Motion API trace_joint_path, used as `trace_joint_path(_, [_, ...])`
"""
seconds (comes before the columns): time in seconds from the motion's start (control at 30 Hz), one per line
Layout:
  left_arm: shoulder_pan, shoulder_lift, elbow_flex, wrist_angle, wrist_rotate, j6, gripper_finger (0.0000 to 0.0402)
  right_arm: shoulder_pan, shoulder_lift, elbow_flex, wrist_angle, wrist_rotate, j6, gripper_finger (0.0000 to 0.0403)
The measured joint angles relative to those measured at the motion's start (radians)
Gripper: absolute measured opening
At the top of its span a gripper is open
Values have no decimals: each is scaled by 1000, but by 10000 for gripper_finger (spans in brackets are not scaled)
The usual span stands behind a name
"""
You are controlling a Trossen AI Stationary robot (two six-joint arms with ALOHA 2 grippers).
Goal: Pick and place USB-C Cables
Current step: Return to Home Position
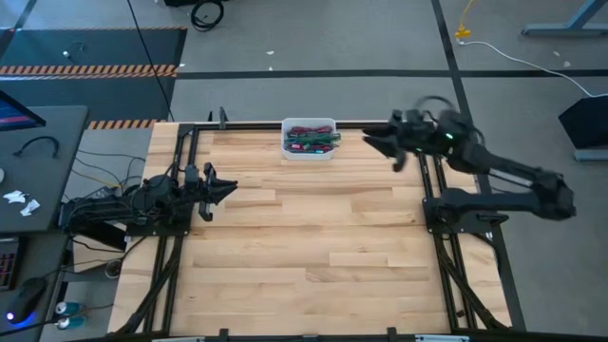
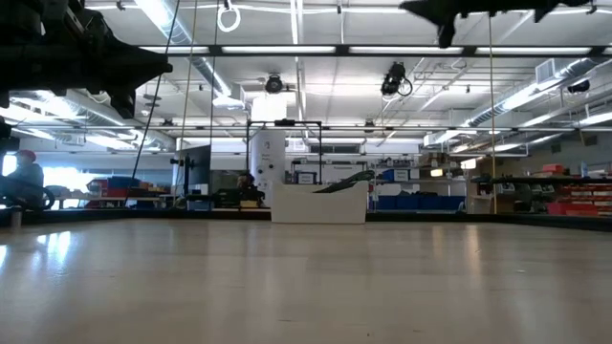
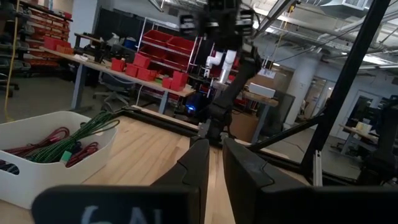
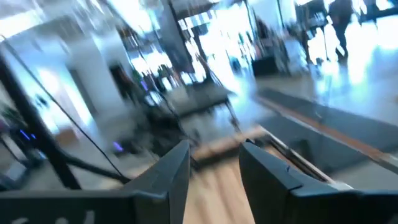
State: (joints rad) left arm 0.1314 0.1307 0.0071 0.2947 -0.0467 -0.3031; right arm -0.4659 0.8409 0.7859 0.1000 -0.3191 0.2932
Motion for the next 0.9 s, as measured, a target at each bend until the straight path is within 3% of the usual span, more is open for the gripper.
trace_joint_path(0.17, [0, 0, 0, 0, 0, 0, 57, 17, -208, -131, 97, 0, 94, 140])
trace_joint_path(0.33, [0, 0, 0, 1, 0, 0, 62, 18, -327, -173, 94, 2, 97, 140])
trace_joint_path(0.53, [0, 0, 0, 0, 0, 0, 54, 20, -364, -211, -18, 12, -72, 140])
trace_joint_path(0.7, [0, 0, 0, 0, 0, 0, 51, 95, -380, -373, 62, 156, -81, 140])
trace_joint_path(0.9, [0, 0, 0, 0, 0, 0, 59, 251, -543, -671, 276, 297, -145, 140])
